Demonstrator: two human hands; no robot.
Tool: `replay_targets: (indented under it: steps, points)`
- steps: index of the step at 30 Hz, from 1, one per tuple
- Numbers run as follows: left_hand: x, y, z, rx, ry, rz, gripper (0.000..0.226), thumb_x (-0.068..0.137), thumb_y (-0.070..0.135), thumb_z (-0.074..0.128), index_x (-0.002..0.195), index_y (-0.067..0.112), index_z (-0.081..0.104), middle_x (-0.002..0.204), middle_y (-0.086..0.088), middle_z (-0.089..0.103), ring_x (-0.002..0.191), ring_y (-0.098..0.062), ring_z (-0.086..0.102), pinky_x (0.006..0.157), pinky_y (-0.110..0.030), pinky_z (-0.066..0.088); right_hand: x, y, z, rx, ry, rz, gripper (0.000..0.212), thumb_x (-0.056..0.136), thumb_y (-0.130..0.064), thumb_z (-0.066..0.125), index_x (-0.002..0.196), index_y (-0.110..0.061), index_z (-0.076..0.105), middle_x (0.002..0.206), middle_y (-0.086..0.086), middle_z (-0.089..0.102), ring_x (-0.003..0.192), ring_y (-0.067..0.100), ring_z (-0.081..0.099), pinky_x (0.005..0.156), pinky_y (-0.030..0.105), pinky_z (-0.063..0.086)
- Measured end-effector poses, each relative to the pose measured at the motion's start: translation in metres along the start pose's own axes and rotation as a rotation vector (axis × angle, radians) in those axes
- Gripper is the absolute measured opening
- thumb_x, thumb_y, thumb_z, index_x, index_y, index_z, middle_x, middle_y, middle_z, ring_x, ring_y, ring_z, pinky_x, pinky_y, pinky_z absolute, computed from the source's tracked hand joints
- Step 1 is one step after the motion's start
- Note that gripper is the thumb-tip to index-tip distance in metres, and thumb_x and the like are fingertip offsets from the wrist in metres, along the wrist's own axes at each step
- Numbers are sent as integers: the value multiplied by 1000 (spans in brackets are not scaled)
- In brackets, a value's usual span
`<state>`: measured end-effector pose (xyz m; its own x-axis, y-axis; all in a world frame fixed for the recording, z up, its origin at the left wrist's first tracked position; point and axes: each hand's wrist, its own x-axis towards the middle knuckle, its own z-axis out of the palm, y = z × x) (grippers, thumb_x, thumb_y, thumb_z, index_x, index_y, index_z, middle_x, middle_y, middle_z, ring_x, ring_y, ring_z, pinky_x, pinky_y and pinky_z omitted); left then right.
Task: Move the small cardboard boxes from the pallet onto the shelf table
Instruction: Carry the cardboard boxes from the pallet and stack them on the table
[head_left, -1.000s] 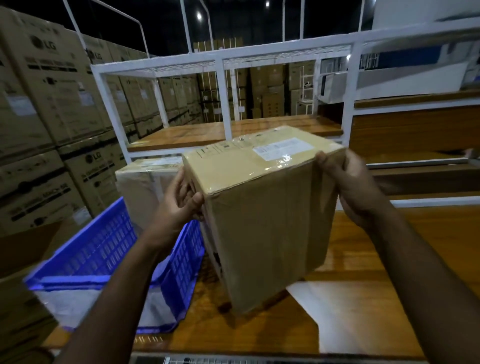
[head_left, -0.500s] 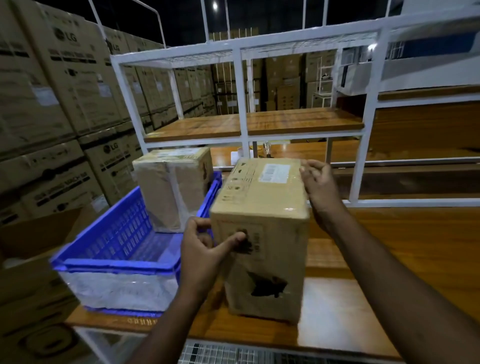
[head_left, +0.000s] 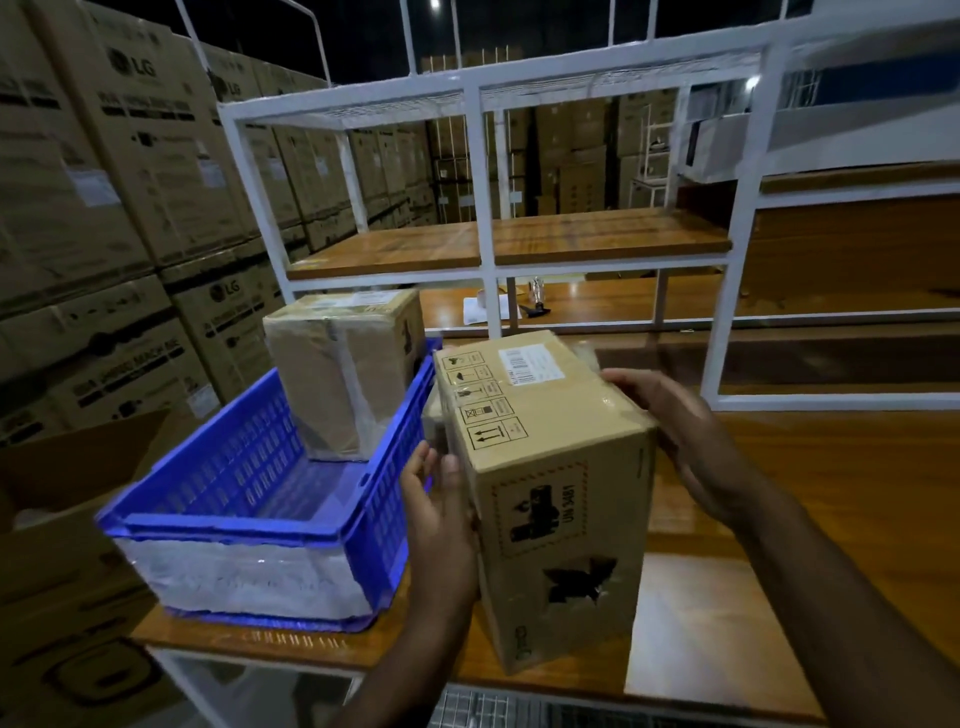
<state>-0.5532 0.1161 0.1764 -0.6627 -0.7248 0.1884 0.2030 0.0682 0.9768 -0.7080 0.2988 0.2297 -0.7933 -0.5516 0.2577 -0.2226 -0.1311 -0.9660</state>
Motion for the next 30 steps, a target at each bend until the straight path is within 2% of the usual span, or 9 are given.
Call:
replay_targets:
  steps: [2,5,10,14,16,19,22,26,30]
  points:
    - [-9,-1,14,-1,-42,-14,63,85,71,48,141,46,36,139,6,57,126,-25,60,96,-44,55,-2,0,-12,-44,-51,-1,63,74,-64,67,133,-45,56,138,-13,54,125,10,52,96,34,49]
    - [-31,-11,38,25,-154,-48,65,79,85,51,136,59,32,143,-6,56,115,-26,67,82,-40,61,-1,2,-26,33,-22,-51,57,84,-46,73,137,-45,50,140,-17,56,125,7,53,88,30,55]
    - [-42,-22,57,76,-153,26,61,72,85,58,124,65,35,141,4,50,116,-14,62,91,-47,58,1,15,-38,-26,470,-101,54,82,-55,67,129,-36,47,130,-9,59,123,13,54,92,34,49]
    - [5,-10,48,74,79,33,66,90,59,59,146,34,32,144,0,45,120,-12,56,88,-34,54,-22,38,-32,-112,726,-139,54,82,-56,67,121,-27,43,117,-4,55,109,15,57,82,27,50]
    - [43,-8,36,101,151,5,80,90,60,57,154,27,24,152,-3,40,128,-20,53,95,-41,53,-39,58,-24,-248,777,-201,56,80,-59,69,117,-26,42,118,-2,50,104,12,54,82,26,48]
    - [86,-10,25,131,69,-114,85,89,76,48,158,32,25,156,-5,40,139,-28,46,104,-50,47,-56,82,-13,-286,671,-177,56,80,-67,63,117,-28,45,119,-5,49,109,8,52,85,29,50]
    - [90,-9,28,48,-77,-205,76,91,78,38,154,35,38,143,-6,52,129,-27,53,94,-43,51,-59,90,-7,-298,534,-194,59,84,-68,54,130,-33,43,137,-8,41,130,11,42,98,33,44]
    - [75,-10,38,76,-134,-160,71,95,74,33,156,38,32,152,-6,46,137,-29,47,110,-54,42,-52,83,-9,-222,484,-210,58,92,-65,42,145,-44,33,153,-15,32,140,3,33,110,39,37]
    - [62,6,37,54,-111,-8,61,96,72,35,146,39,44,143,7,53,134,-19,50,107,-45,45,-40,65,-15,-181,493,-315,56,98,-57,37,149,-33,36,154,-11,37,142,4,35,114,49,38]
